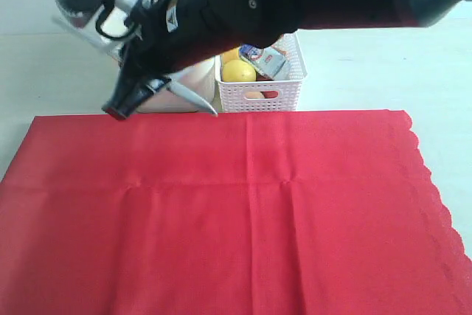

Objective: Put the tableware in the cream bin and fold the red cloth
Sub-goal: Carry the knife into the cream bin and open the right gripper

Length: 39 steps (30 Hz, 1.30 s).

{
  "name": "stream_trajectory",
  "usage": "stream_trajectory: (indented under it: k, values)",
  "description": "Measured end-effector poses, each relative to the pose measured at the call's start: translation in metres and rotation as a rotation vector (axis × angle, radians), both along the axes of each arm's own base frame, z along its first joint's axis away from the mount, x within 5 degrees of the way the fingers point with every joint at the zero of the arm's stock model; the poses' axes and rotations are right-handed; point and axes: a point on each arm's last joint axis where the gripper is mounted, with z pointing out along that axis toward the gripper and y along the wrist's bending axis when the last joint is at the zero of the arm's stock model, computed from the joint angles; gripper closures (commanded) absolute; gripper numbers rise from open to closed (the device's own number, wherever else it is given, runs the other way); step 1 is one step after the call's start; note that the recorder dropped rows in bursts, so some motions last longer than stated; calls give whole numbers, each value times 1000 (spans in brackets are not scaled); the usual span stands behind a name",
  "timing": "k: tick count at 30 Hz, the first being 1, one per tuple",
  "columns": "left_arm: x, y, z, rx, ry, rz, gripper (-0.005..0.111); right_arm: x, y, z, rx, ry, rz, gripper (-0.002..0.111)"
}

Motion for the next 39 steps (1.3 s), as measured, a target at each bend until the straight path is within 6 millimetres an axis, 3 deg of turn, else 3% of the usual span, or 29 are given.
stream_trajectory:
  k: [2,5,10,14,19,22,33,39]
  values:
    - [0,0,0,0,0,0,106,5,7,11,119,-108,8,108]
    - [0,0,0,0,0,0,106,16,18,12,273,-235,10,108]
    - [0,0,0,0,0,0,106,43,30,-15,543,-457,-63,108]
    - [0,0,0,0,0,0,106,79,25,-42,711,-573,-281,108]
    - [0,0,0,0,0,0,106,121,23,-70,708,-428,-485,108]
    - [0,0,0,0,0,0,106,128,29,-78,694,-318,-524,102]
    - [0,0,0,0,0,0,106,134,36,-77,562,-241,-531,56]
    - [0,0,0,0,0,0,106,125,41,-74,474,-100,-456,54]
